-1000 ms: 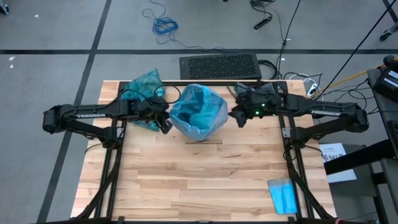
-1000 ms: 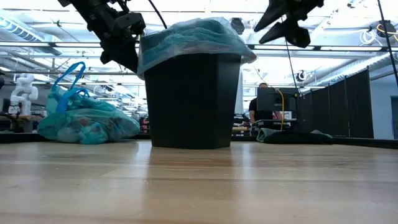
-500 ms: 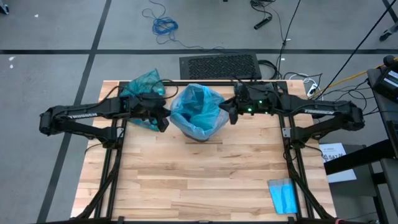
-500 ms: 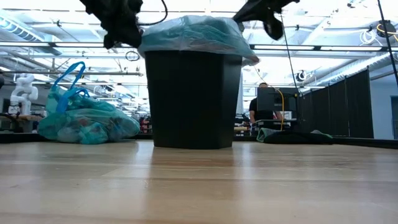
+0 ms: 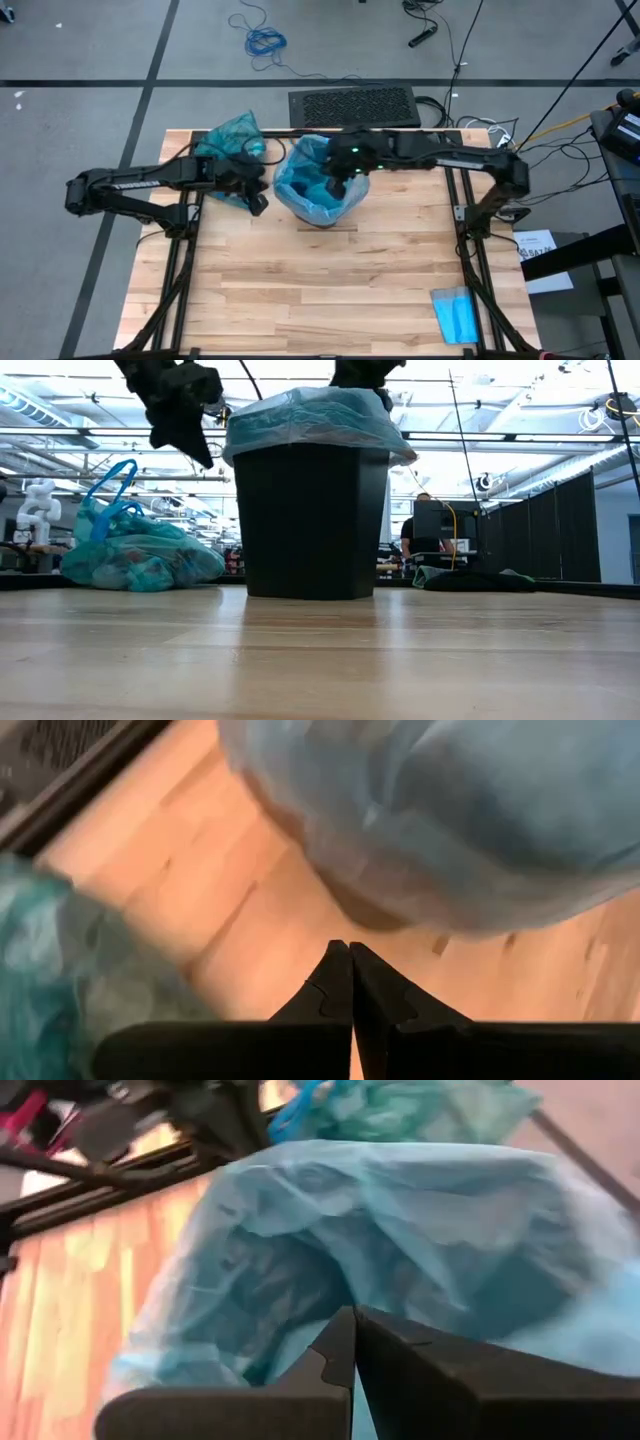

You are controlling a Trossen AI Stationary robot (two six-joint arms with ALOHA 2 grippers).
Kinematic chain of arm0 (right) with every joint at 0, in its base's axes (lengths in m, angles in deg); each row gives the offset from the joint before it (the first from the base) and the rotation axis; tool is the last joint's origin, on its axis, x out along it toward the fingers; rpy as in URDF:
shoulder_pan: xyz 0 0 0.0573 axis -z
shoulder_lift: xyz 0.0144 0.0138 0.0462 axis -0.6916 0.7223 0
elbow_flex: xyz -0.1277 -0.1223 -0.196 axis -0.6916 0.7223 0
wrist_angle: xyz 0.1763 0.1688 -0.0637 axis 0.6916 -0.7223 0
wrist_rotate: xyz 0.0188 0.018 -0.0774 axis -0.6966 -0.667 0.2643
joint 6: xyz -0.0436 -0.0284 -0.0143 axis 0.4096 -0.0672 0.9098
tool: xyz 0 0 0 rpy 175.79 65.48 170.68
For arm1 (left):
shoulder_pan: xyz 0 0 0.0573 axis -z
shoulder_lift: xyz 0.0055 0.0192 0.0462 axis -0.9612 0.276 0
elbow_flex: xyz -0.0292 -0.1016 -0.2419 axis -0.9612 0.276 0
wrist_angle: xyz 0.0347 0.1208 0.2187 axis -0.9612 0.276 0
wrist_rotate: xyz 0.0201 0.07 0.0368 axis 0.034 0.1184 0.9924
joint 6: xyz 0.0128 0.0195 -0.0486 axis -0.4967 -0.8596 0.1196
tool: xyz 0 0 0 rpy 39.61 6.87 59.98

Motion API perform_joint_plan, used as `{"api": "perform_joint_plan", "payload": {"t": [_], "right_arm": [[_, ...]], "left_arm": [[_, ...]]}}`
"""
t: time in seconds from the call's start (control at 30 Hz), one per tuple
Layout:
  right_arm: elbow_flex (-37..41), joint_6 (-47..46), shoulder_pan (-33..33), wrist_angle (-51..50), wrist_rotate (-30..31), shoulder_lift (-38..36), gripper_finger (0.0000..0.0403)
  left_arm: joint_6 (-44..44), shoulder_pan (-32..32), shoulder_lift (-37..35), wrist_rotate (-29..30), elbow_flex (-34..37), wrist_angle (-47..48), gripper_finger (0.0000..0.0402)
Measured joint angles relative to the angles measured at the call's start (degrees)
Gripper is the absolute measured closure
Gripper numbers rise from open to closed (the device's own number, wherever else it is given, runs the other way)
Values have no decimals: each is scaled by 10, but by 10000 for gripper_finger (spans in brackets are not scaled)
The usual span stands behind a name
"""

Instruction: Place trash/remove bag and relplace

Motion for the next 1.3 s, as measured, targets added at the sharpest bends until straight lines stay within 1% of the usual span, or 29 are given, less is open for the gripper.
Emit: {"api": "perform_joint_plan", "payload": {"t": [0.13,0.27,0.4,0.5,0.6,0.73,0.87,1.0,1.07,1.17,1.3], "right_arm": [[-39,25,1,-26,-5,58,403],[-52,68,11,-43,0,95,403],[-52,156,19,-76,1,114,403],[-52,231,20,-82,-2,116,403],[-52,290,21,-75,-30,118,403],[-52,338,16,-63,-63,126,403],[-52,352,4,-66,-75,146,403],[-52,351,-9,-81,-73,166,403],[-52,331,-11,-93,-70,175,403],[-52,296,-8,-109,-62,181,403],[-48,256,3,-116,-62,181,403]], "left_arm": [[8,6,2,0,0,-6,402],[7,21,-8,0,0,-20,402],[-7,35,-18,-12,0,-18,402],[-22,44,-19,-22,0,-18,402],[-27,50,-19,-30,0,-18,402],[-39,51,-19,-31,0,-18,402],[-57,49,-19,-30,0,-29,402],[-72,40,-14,-30,13,-93,402],[-72,34,-7,-38,26,-127,402],[-67,28,12,-79,48,-182,402],[-54,28,56,-82,57,-221,402]]}}
